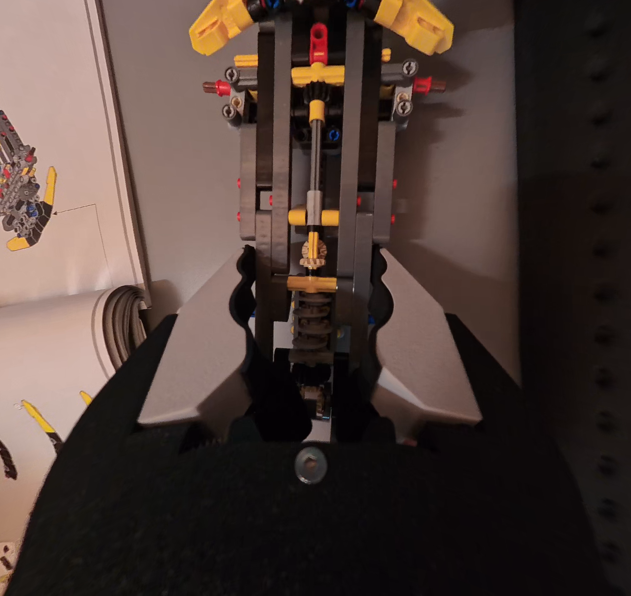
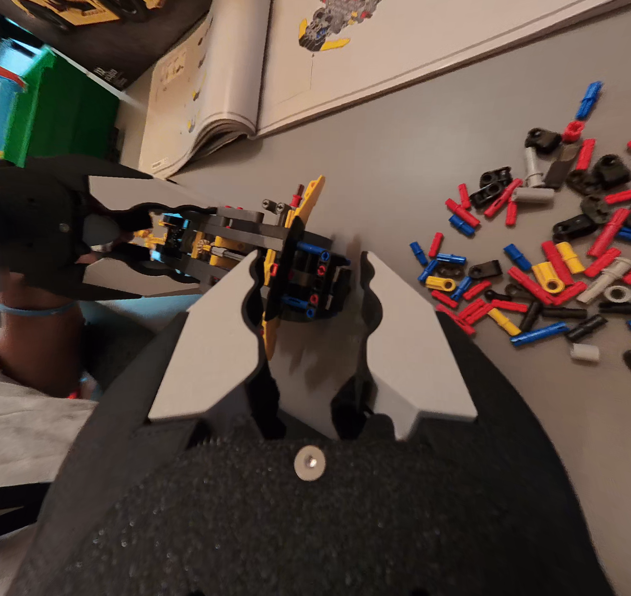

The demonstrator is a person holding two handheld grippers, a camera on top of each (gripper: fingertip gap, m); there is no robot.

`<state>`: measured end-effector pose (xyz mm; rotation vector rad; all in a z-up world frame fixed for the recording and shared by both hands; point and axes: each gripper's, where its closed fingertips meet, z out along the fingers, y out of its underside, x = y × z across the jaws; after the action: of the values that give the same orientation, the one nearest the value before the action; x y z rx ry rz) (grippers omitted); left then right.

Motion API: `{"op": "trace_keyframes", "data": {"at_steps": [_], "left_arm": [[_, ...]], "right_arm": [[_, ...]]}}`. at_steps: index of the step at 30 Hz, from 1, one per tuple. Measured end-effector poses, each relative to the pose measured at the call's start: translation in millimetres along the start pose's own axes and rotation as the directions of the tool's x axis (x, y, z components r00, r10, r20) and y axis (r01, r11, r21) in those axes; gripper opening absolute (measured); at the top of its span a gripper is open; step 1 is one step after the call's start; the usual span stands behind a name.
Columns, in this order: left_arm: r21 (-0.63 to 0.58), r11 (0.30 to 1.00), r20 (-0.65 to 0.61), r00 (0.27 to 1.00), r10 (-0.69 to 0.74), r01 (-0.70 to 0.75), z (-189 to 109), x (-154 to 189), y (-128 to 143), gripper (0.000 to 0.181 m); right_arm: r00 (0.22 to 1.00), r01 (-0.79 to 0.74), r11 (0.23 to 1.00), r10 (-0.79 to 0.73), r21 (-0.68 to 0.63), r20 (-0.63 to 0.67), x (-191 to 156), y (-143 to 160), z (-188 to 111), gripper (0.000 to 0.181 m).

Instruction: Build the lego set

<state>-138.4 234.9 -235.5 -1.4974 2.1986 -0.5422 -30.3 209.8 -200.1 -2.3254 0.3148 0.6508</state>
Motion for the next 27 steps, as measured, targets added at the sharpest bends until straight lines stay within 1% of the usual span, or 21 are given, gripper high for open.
{"op": "trace_keyframes", "data": {"at_steps": [2, 4, 6, 9, 11, 13, 14, 15, 17, 19, 20, 23, 25, 27], "left_arm": [[0.000, 1.000, 0.001, 1.000, -0.002, 0.002, 0.0, -0.1, -0.1, 0.065], [-0.009, 1.000, 0.011, 1.000, 0.000, 0.000, -0.1, -0.4, -0.1, 0.065], [-0.021, 1.000, 0.034, 0.999, -0.002, 0.003, 0.0, -0.4, -0.7, 0.065], [-0.037, 0.999, 0.076, 0.997, -0.031, 0.034, -1.2, 2.2, 0.3, 0.065], [-0.050, 0.997, 0.110, 0.993, -0.050, 0.056, -2.2, 5.3, 0.9, 0.065], [-0.061, 0.996, 0.144, 0.988, -0.049, 0.058, -3.1, 9.6, 1.7, 0.065], [-0.070, 0.996, 0.155, 0.987, -0.044, 0.055, -4.0, 11.7, 2.5, 0.065], [-0.084, 0.995, 0.160, 0.986, -0.042, 0.056, -5.3, 14.0, 3.7, 0.065], [-0.121, 0.990, 0.156, 0.986, -0.059, 0.079, -8.5, 18.7, 7.6, 0.065], [-0.163, 0.976, 0.156, 0.980, -0.122, 0.147, -12.7, 22.9, 13.2, 0.065], [-0.188, 0.967, 0.162, 0.977, -0.141, 0.171, -15.1, 25.1, 16.5, 0.065], [-0.249, 0.951, 0.166, 0.976, -0.142, 0.181, -19.8, 33.6, 22.9, 0.065], [-0.279, 0.943, 0.158, 0.977, -0.143, 0.183, -20.9, 38.6, 24.3, 0.065], [-0.307, 0.933, 0.156, 0.977, -0.145, 0.187, -21.8, 41.8, 25.4, 0.065]], "right_arm": [[0.995, 0.070, 0.998, -0.070, 0.001, -0.067, 1.5, -2.0, -5.6, 0.054], [0.990, 0.121, 0.993, -0.120, 0.014, -0.076, -9.1, -4.0, -10.3, 0.048], [0.986, 0.151, 0.989, -0.150, 0.005, -0.075, -18.4, 0.6, -9.1, 0.044], [0.982, 0.174, 0.984, -0.176, -0.034, -0.068, -22.0, 13.6, 0.1, 0.030], [0.982, 0.180, 0.983, -0.182, -0.036, -0.042, -23.0, 18.7, 3.3, 0.010], [0.987, 0.162, 0.987, -0.161, -0.008, 0.022, -25.3, 20.3, 3.4, 0.006], [0.988, 0.130, 0.992, -0.128, -0.010, 0.089, -28.1, 23.1, 3.3, 0.006], [0.979, 0.092, 0.996, -0.087, -0.013, 0.187, -34.0, 25.8, 2.0, 0.006], [0.936, -0.016, 1.000, 0.008, 0.018, 0.352, -40.9, 22.5, -5.7, 0.006], [0.868, -0.087, 0.996, 0.065, 0.023, 0.493, -47.1, 20.7, -16.2, 0.006], [0.846, -0.104, 0.994, 0.073, 0.028, 0.528, -46.9, 20.5, -19.8, 0.006], [0.845, -0.084, 0.994, 0.034, 0.071, 0.533, -35.6, 22.5, -19.8, 0.006], [0.805, -0.118, 0.990, 0.051, 0.075, 0.591, -39.1, 18.3, -23.8, 0.006], [0.793, -0.113, 0.991, 0.044, 0.076, 0.608, -41.2, 17.0, -25.0, 0.006]]}}
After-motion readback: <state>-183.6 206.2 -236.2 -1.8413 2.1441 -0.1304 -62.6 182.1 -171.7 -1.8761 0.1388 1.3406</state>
